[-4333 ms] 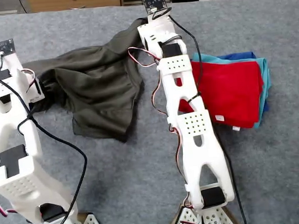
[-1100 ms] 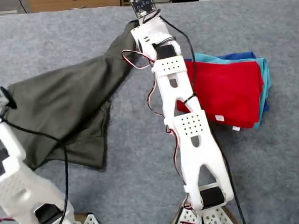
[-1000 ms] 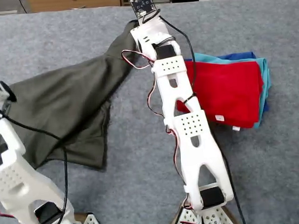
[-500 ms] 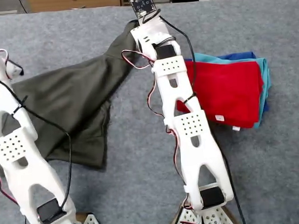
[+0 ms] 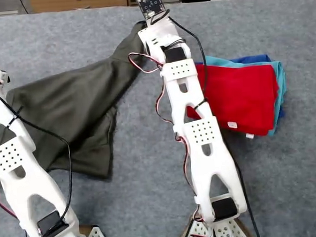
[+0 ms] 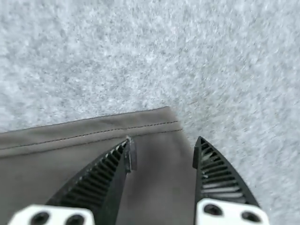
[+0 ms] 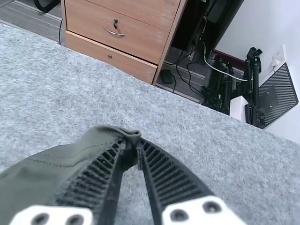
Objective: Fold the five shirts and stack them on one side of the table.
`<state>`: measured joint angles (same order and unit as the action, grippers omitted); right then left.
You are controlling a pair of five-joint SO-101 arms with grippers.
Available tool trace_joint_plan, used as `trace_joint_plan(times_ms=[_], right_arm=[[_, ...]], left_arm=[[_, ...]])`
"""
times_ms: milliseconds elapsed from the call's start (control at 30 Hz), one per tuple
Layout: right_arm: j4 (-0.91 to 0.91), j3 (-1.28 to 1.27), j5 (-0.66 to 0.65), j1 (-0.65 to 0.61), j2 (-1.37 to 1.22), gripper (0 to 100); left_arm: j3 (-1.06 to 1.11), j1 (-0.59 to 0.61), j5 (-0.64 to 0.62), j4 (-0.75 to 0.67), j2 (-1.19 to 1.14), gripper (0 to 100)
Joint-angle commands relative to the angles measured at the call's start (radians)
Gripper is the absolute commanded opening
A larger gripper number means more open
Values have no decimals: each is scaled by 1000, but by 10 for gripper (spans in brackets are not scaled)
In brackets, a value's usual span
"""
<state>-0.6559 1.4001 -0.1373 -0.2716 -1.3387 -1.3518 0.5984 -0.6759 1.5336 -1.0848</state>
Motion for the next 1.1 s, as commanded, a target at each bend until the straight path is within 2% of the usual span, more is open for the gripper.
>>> trace_joint_plan(times_ms=[0, 200, 367, 633, 900, 1067], right_arm=[[21, 5, -9, -13, 16, 2], [23, 7, -8, -13, 16, 2], [25, 8, -8, -12, 16, 2], [23, 8, -8, -8, 16, 2], [23, 8, -8, -8, 16, 2], [23, 8, -8, -10, 16, 2]], left_arm=[[-40, -18, -46, -25, 12, 208], [-37, -86, -52, -77, 8, 207], [37, -94, -71, -203, -48, 203], [49, -55, -150, -166, -64, 203], [57, -2, -152, -160, -71, 203], [57, -8, -152, -166, -74, 202]])
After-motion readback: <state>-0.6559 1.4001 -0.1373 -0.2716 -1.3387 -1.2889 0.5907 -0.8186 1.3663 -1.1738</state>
